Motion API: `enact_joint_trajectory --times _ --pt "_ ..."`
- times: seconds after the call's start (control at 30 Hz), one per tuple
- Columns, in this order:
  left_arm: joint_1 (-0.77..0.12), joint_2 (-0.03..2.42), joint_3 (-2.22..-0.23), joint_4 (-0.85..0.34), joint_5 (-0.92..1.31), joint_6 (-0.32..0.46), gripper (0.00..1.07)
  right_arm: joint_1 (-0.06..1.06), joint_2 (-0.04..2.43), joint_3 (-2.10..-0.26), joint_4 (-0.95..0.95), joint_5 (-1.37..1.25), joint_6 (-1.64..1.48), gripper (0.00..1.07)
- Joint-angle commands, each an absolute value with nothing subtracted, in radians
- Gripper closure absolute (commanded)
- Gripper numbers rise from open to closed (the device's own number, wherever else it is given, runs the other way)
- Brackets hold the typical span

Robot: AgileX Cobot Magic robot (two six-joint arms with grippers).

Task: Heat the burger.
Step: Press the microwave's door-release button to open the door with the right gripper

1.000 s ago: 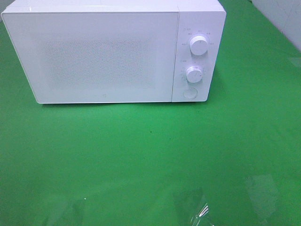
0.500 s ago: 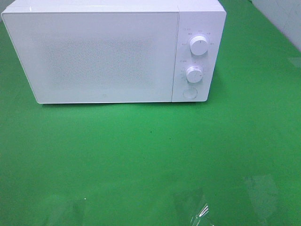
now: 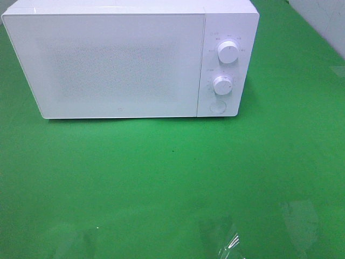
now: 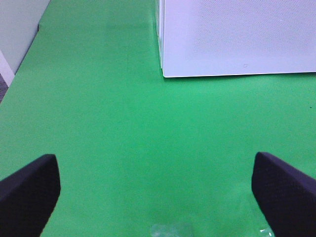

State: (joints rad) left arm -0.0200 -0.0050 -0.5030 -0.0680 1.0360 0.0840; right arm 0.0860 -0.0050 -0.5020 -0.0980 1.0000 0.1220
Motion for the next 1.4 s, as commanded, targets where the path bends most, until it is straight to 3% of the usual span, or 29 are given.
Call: enact_joint_trajectory --times 0.03,0.9,1.4 --pt "-0.017 -0.025 -0.498 -0.064 1.037 0.079 0.03 0.081 -0.031 -0.500 -0.092 1.002 0.102 0.31" --pt "-0.017 -0.025 -0.498 -0.064 1.037 0.079 0.03 0.081 0.012 -0.562 -0.093 0.957 0.102 0.31" --pt "-0.017 -0.025 -0.498 -0.064 1.037 0.079 0.03 0.084 0.310 -0.574 -0.130 0.486 0.110 0.32"
